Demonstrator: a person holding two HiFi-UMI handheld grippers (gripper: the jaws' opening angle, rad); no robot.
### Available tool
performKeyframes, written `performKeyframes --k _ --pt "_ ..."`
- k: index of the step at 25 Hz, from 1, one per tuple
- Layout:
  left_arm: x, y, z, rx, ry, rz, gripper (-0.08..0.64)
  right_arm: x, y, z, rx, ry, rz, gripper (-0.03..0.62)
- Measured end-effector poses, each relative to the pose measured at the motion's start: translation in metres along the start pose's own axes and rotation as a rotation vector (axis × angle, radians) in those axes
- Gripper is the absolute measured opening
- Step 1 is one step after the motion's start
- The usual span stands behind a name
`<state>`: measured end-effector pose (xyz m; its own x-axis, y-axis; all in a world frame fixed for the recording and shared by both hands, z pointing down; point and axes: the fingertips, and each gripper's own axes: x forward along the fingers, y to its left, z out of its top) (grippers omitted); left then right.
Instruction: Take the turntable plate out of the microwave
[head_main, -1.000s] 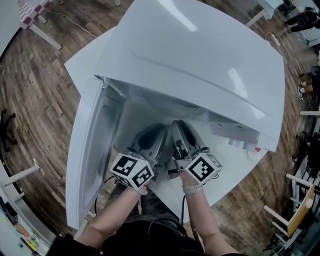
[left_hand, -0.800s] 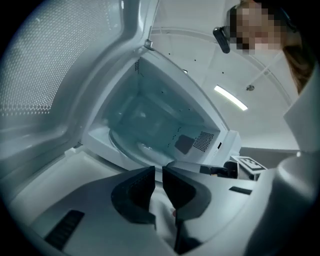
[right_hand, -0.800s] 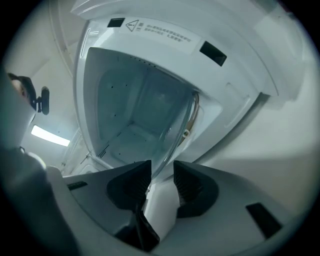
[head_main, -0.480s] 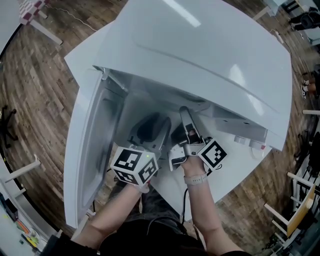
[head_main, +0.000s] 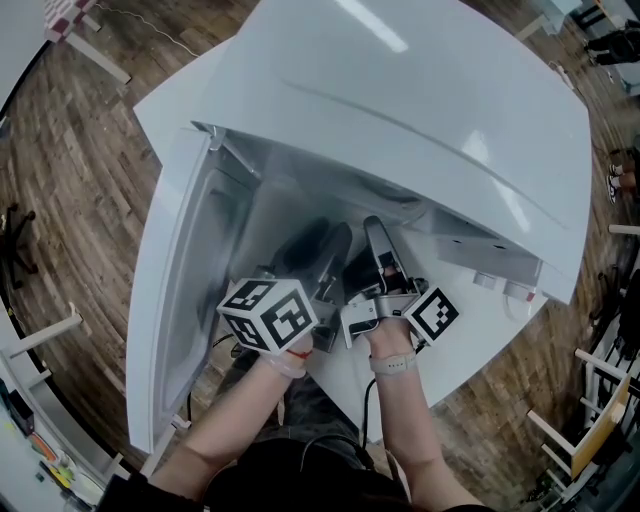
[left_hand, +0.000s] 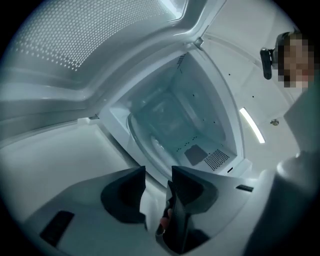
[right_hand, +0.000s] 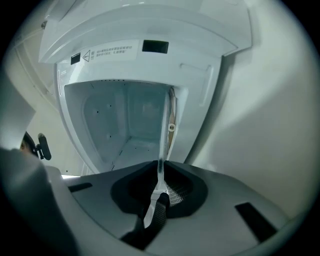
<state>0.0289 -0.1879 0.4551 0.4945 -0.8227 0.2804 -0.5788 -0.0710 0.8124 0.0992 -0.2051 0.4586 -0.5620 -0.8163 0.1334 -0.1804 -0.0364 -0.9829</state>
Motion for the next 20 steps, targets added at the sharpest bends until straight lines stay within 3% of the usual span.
performKeyframes --k 12,20 --pt "0.009 0.002 -0.002 -0.184 0.008 -0.059 0.156 -0.023 0.001 -0.017 0.033 0.069 0.022 0.052" --pt "0.011 -0.006 -0.011 -0.261 0.021 -0.113 0.153 -0.036 0.001 -0.027 0.038 0.088 0.024 0.052"
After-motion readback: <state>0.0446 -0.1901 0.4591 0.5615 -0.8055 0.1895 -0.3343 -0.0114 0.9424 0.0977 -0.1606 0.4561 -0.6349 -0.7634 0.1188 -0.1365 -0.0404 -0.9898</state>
